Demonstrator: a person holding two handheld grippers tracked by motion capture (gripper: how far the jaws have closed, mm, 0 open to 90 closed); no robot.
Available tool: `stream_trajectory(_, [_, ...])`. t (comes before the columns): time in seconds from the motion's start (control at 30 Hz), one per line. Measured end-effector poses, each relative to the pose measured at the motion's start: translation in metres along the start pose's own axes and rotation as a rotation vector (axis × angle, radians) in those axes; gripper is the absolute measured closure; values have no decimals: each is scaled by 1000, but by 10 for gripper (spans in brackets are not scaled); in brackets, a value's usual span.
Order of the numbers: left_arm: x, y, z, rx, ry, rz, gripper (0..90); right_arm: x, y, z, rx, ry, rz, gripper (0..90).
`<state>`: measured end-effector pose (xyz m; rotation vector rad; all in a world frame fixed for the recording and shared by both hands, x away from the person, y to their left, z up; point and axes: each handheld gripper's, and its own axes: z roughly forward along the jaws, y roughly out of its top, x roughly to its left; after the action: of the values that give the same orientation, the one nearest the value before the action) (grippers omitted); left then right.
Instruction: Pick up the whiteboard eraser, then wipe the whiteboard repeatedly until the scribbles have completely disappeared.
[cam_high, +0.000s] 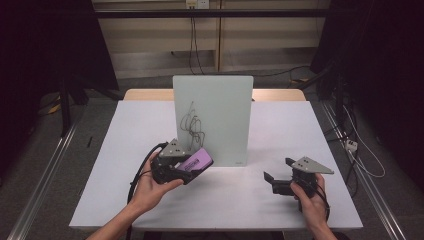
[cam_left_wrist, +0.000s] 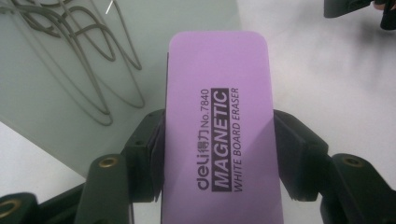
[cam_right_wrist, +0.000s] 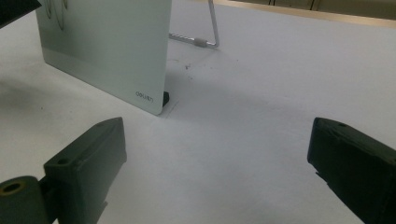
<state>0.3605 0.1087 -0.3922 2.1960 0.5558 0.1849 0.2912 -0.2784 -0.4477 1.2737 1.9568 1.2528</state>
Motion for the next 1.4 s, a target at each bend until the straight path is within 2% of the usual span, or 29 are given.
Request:
stream_trajectory(0.4, [5,-1,-9,-59,-9,-4,412,2,2,5,2,11,2,46])
stream_trajectory(0.57, [5,2,-13,-65,0,24,412,2,2,3,0,16,-1,46])
stream_trajectory(0.8, [8,11,-25,-103,44,43,412,1,1,5,1,27,-10,44])
stream_trajectory(0.97, [11,16,-34,-114,97,82,412,3,1,3,-6,28,-13,44])
stream_trajectory(1.03, [12,19,-36,-122,106,92,412,3,1,2,-8,26,-12,44])
stream_trajectory(1.17, [17,31,-44,-133,132,105,412,2,1,3,-6,22,-7,44])
stream_trajectory(1.27, [22,44,-56,-174,153,108,412,2,1,3,-5,27,-12,44])
stream_trajectory(1.4, [26,55,-64,-198,183,124,412,2,1,2,-6,29,-8,44])
